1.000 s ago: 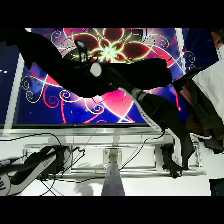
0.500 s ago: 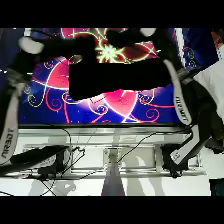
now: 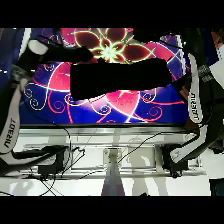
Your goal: Fold the clothes and pants, and hang the long-sleeved shirts on hangers.
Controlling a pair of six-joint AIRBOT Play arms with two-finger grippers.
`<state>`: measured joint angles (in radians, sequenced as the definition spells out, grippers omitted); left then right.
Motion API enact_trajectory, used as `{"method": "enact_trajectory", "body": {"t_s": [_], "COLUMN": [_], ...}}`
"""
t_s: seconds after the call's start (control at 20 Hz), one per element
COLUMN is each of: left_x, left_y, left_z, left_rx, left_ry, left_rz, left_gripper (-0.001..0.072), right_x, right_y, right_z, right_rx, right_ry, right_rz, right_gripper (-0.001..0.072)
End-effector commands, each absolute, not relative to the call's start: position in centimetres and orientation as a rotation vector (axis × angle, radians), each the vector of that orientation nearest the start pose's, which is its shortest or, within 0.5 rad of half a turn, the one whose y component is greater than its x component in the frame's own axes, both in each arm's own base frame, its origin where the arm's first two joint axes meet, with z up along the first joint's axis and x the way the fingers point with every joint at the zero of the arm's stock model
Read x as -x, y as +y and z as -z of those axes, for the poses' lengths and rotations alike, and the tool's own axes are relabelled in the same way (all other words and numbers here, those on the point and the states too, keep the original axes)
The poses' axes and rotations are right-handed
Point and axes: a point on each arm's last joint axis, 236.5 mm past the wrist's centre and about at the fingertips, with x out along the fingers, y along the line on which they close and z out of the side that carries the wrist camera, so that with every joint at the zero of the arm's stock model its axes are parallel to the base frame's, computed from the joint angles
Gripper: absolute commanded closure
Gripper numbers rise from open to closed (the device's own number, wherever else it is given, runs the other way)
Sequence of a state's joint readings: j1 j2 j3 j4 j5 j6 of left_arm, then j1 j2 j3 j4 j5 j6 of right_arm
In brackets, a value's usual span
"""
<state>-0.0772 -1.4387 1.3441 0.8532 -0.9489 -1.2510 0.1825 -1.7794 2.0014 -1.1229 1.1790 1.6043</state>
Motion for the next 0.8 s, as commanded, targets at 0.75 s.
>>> {"method": "enact_trajectory", "body": {"t_s": [0.75], "left_x": [-44.7], "left_y": [-8.5], "left_z": [11.2], "left_rx": [0.683], "left_ry": [1.258], "left_rz": [0.302], "left_gripper": [0.0231], "right_x": [-54.0], "right_y": [19.3], "right_z": [-9.4], "right_rx": [-0.290], "right_ry": [1.024], "right_rz": [-0.435], "right_gripper": [0.0692]}}
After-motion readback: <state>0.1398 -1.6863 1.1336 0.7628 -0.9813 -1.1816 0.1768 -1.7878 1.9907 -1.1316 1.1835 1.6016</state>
